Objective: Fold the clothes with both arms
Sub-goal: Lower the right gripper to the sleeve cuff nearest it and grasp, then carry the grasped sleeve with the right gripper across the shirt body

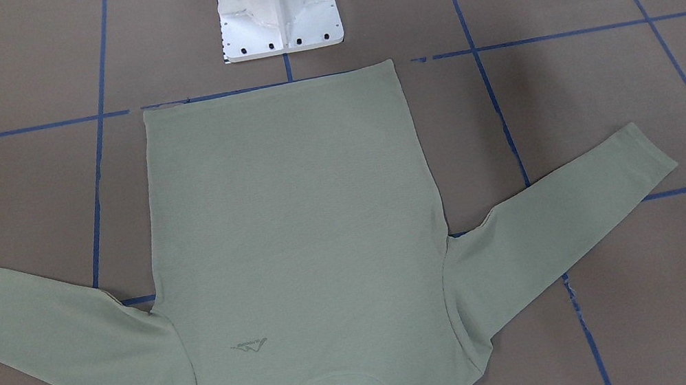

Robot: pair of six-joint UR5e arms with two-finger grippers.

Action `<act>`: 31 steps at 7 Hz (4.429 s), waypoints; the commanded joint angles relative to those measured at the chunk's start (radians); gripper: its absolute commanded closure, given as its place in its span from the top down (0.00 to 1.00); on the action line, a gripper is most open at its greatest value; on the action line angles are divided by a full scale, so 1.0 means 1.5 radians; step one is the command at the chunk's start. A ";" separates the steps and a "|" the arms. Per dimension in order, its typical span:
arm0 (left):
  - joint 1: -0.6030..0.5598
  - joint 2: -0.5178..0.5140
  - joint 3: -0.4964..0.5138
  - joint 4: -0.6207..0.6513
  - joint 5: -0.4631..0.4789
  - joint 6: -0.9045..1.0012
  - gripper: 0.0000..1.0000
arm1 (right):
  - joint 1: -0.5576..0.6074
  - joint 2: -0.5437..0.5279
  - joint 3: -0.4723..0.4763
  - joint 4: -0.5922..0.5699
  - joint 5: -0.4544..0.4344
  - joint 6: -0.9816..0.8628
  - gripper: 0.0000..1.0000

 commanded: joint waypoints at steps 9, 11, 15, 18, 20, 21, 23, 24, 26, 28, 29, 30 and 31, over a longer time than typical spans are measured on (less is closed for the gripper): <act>-0.001 -0.002 -0.008 0.003 0.000 -0.003 0.99 | 0.002 0.003 0.037 -0.002 0.026 0.000 0.00; -0.001 -0.002 -0.010 0.003 0.000 -0.004 0.99 | 0.012 0.021 0.087 -0.002 0.072 0.003 0.00; -0.001 -0.003 -0.013 0.003 0.000 -0.006 0.99 | 0.011 0.251 0.095 -0.177 0.124 0.102 0.00; -0.001 -0.001 -0.027 0.009 -0.006 -0.006 0.99 | -0.060 0.483 0.067 -0.454 0.058 0.103 0.00; -0.001 0.000 -0.027 0.008 -0.014 -0.006 0.99 | -0.111 0.609 0.014 -0.502 0.021 0.135 0.00; -0.001 0.000 -0.026 0.008 -0.014 -0.006 0.99 | -0.161 0.683 -0.010 -0.503 -0.025 0.219 0.00; -0.002 0.003 -0.024 0.006 -0.014 -0.006 0.99 | -0.261 0.734 -0.033 -0.502 -0.144 0.289 0.00; -0.002 0.007 -0.027 0.005 -0.014 -0.006 0.99 | -0.292 0.738 -0.045 -0.501 -0.178 0.295 0.00; -0.002 0.009 -0.027 0.004 -0.014 -0.006 0.99 | -0.338 0.740 -0.053 -0.499 -0.243 0.315 0.00; -0.002 0.008 -0.027 0.003 -0.015 -0.006 0.99 | -0.364 0.749 -0.064 -0.452 -0.297 0.330 0.00; -0.002 0.009 -0.027 0.004 -0.015 -0.006 0.99 | -0.365 0.750 -0.096 -0.410 -0.299 0.338 0.00; -0.002 0.009 -0.027 0.003 -0.015 -0.006 0.99 | -0.365 0.756 -0.104 -0.383 -0.304 0.338 0.00; -0.002 0.008 -0.028 0.003 -0.014 -0.006 0.99 | -0.367 0.764 -0.109 -0.325 -0.328 0.340 0.00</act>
